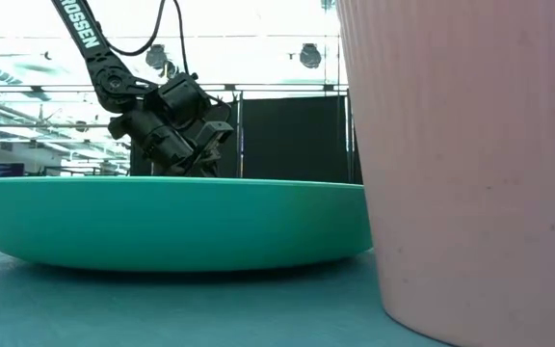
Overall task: Set up tray
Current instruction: Put the yellow napkin to the left of the blue plate on the blue serving tray
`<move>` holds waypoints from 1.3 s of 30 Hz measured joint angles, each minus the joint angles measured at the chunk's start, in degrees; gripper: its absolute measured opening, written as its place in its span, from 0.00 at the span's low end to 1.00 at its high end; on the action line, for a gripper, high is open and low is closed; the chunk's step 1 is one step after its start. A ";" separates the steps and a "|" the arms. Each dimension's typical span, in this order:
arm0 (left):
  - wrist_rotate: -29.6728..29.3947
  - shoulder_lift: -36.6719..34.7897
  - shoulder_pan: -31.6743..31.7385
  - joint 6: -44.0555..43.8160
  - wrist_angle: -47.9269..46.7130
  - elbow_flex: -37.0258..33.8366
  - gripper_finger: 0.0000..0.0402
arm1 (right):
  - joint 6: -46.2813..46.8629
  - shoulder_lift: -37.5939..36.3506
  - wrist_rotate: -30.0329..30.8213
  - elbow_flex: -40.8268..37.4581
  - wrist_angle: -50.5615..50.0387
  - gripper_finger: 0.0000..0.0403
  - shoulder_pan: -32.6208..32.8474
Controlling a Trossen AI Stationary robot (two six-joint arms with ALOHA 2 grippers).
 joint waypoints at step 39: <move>-12.25 -5.42 -6.63 1.57 -9.30 0.00 0.03 | 0.00 0.00 -0.17 -0.07 -0.55 0.42 0.00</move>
